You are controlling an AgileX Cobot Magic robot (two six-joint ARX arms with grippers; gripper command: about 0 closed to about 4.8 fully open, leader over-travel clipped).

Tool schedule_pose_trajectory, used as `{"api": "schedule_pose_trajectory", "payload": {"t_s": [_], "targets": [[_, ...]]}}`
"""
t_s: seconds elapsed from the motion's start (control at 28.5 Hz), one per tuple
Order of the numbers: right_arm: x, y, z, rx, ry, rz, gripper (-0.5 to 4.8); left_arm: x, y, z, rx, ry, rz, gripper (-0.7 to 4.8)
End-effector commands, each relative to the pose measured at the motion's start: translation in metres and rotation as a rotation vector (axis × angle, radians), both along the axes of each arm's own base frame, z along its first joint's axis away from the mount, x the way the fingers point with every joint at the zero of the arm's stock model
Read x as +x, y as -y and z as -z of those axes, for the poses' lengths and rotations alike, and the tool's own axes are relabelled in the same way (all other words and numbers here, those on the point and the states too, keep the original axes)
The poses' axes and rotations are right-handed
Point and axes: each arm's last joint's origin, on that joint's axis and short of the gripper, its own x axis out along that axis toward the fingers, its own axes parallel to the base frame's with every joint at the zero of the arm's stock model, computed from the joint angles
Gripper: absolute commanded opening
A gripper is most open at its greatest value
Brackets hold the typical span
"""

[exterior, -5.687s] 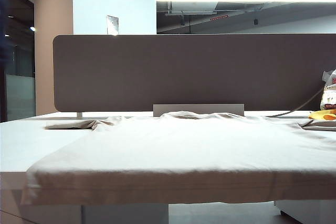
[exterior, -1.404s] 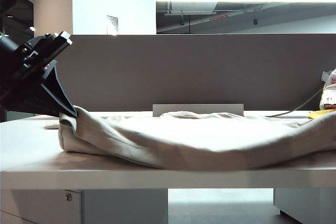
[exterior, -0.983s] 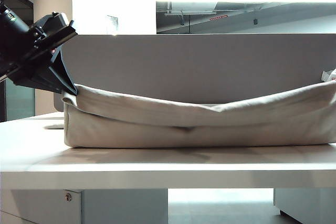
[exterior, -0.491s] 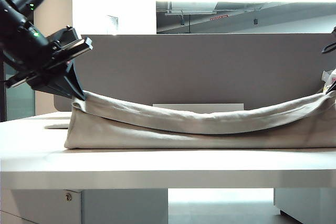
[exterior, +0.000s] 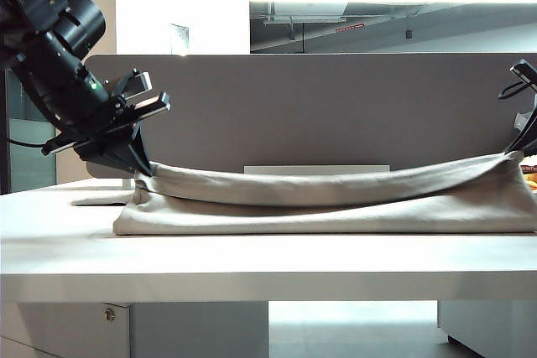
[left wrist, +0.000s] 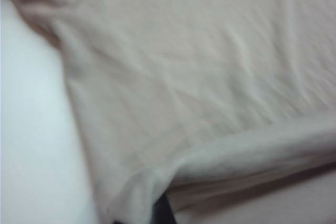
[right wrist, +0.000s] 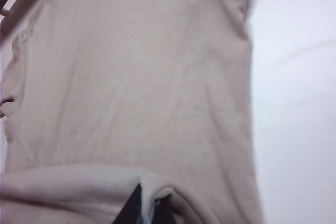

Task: Fold the bottom side of the T-shirt horizontally towards the center, about one-third of the way, then fold the sleeve back towards the center, creating a straight line along the edge of the T-shirt, and finally fold the bottom of the T-shirt up towards the top, creating a neat rectangle.

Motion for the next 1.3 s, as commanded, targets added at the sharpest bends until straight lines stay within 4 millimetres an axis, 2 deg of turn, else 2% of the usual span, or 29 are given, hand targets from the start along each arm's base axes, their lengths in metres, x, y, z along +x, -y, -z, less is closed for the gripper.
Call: {"api": "schedule_pose_trajectory", "payload": {"t_s": [0.04,0.18,0.56,0.6,0.63,0.74,0.77,0.81,1.02,1.19,1.3], "targets": [[0.01,0.003,-0.005,-0.013,0.035,0.003,-0.06,0.01,-0.007,-0.001,0.007,0.01,-0.027,-0.06],[0.022,0.002,-0.003,-0.018,0.036,-0.005,-0.06,0.018,-0.013,-0.002,0.01,0.023,-0.045,-0.06],[0.046,-0.019,0.005,-0.095,0.072,0.004,-0.04,0.043,-0.01,-0.002,-0.006,0.043,-0.023,0.0],[0.046,-0.019,0.005,-0.099,0.077,0.008,0.12,0.043,-0.01,-0.001,-0.005,0.042,-0.022,0.25],[0.047,-0.019,0.004,-0.102,0.087,0.008,0.64,0.043,-0.01,-0.001,-0.004,0.04,-0.023,0.77],[0.047,-0.018,0.004,-0.106,0.088,0.016,2.41,0.043,-0.01,-0.001,0.012,0.04,-0.031,3.12],[0.046,-0.018,0.005,-0.105,0.08,0.016,2.91,0.043,-0.01,-0.001,0.012,0.039,-0.031,3.61],[0.046,-0.017,0.005,-0.104,0.071,0.019,3.11,0.042,-0.01,-0.001,0.012,0.034,-0.031,3.87],[0.036,-0.009,0.015,-0.149,-0.033,-0.006,3.16,0.031,-0.013,0.002,0.027,-0.08,-0.022,4.01],[0.022,-0.011,0.027,-0.272,-0.16,-0.09,3.15,0.019,-0.013,0.008,0.026,-0.212,0.034,4.03],[0.018,-0.012,0.03,-0.285,-0.203,-0.117,3.16,0.016,-0.012,0.011,-0.001,-0.245,0.06,4.03]]}}
